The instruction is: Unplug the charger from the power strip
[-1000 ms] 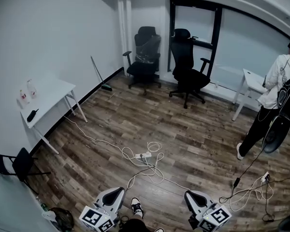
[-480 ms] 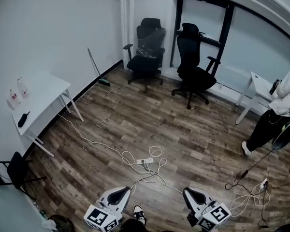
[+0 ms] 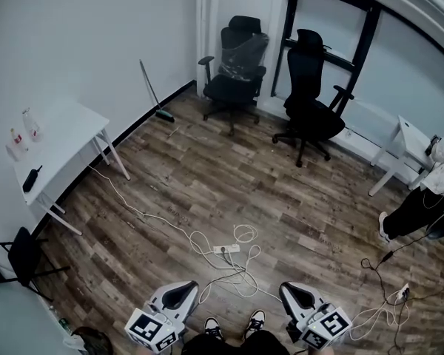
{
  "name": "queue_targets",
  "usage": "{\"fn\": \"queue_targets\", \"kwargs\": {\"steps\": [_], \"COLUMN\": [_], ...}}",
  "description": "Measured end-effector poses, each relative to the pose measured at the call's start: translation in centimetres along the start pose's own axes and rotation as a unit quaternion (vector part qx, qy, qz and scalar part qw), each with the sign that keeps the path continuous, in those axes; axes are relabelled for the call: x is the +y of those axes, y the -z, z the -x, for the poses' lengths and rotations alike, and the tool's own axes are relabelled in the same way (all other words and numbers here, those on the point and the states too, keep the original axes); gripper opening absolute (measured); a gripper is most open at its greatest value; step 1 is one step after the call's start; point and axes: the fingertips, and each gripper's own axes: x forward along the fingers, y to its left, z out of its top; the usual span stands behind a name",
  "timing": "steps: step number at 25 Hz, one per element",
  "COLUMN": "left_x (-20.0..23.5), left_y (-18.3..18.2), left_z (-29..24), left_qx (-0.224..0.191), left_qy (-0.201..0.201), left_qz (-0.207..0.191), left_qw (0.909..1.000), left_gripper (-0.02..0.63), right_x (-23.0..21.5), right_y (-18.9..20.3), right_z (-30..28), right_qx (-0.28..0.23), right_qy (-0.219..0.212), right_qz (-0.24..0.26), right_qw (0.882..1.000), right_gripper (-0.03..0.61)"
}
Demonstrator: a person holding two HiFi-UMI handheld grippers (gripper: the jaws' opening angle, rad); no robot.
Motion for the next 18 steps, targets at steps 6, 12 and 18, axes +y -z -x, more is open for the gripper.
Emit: {"fn": "queue_targets", "kwargs": {"steps": [6, 12, 18], "left_x": [1.0, 1.9, 5.2], "left_y": [-0.5, 0.6, 5.3], "left_z": [-6.1, -14.6, -21.3], "left_qx": [0.005, 0.014, 0.029], "left_qy": [-0.016, -0.057, -0.073], "left_qz": [0.005, 0.009, 0.034], "left_qw": [0.9998, 0.9982, 0.9963], "left_gripper": [0.032, 0.032, 0.032], "right_x": [-6.8, -15.8, -21.9], "right_y": [-0.6, -0.1, 3.9], "right_z": [-3.5, -7.0, -12.0], "right_qx": [0.007, 0.040, 0.090], "right_qy": [-0.024, -0.064, -0.101], "right_qz": [-0.007, 0.015, 0.026], "right_qw": [1.000, 0.997, 0.990], "right_gripper": [0.021, 0.021, 0.022]}}
